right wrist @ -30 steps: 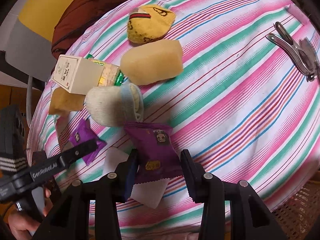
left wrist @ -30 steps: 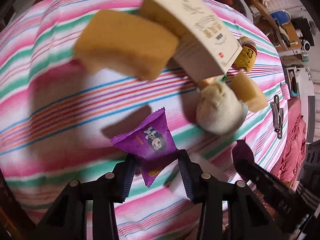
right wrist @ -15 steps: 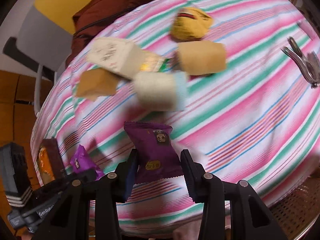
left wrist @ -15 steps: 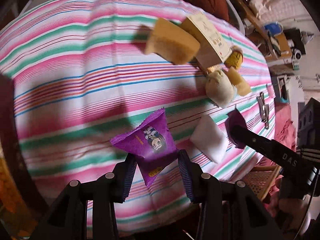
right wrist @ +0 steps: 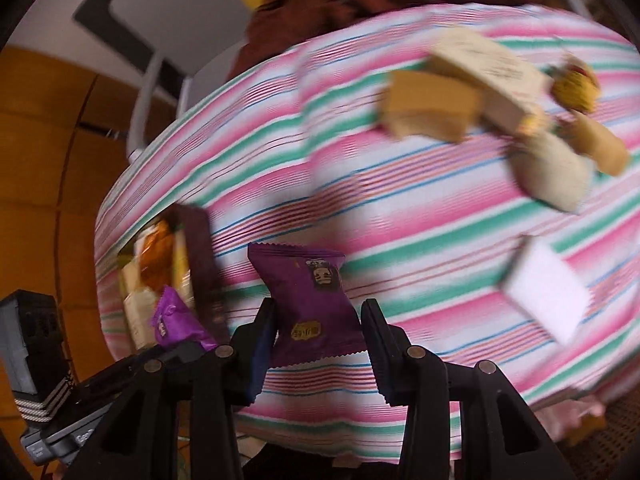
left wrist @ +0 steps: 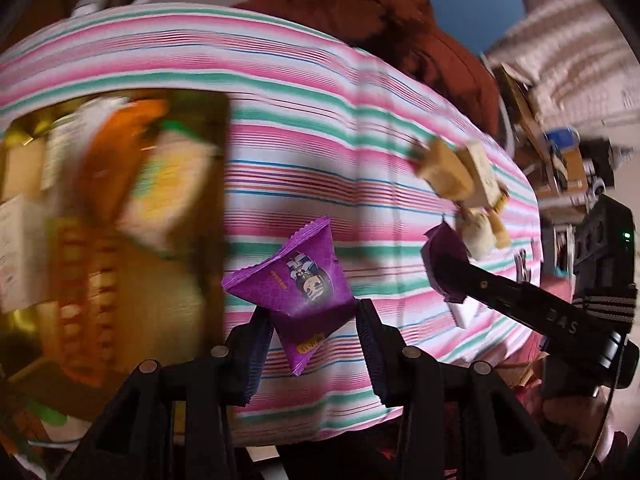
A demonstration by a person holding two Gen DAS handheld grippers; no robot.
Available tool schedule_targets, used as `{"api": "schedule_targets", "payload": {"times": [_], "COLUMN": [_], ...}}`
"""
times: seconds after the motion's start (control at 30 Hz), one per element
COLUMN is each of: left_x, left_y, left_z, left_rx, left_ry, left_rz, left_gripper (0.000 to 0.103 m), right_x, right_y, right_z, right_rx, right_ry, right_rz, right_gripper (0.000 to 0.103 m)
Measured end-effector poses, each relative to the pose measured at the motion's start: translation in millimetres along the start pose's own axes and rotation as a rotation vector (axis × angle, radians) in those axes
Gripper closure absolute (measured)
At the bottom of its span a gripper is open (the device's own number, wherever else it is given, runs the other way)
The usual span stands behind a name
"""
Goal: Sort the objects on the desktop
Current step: 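Carry both purple packets over the gold tray and open both grippers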
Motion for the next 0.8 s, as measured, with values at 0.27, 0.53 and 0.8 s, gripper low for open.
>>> {"api": "schedule_targets", "payload": {"times": [0.27, 0.53, 0.8], "left_x": [-102.1, -166.9, -186.4], "left_y": [3.9, -4.9, -20.5], "left_z": [-33.2, -52.9, -48.7], "left_rx": [0.045, 0.055, 0.005], "left_ry": [-0.011, -0.041, -0.061], "left_rz": [-0.133, -0.189, -0.164], "left_gripper": [0.060, 0.060, 0.059], "right_x": [-99.6, -158.5, -189.7], "right_y": [5.9, 8.0, -8.4], "right_z": [32.1, 60.7, 81.4], "right_rx": [-0.049, -0.086, -0.063], "right_ry": [-0.022, -0.025, -0.048], "right_rz": [-0.127, -0.154, -0.094], "right_gripper": [0.060, 0.060, 0.057]}}
Point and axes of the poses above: each gripper's, at about its wrist camera, not at the fingertips, and z roughly the way its jaws point, x to its right, y to its underside, the point moved 3 cm from there along z, roughly the way its jaws point, and after that the axes turned 8 degrees about -x, right-handed, at the moved point
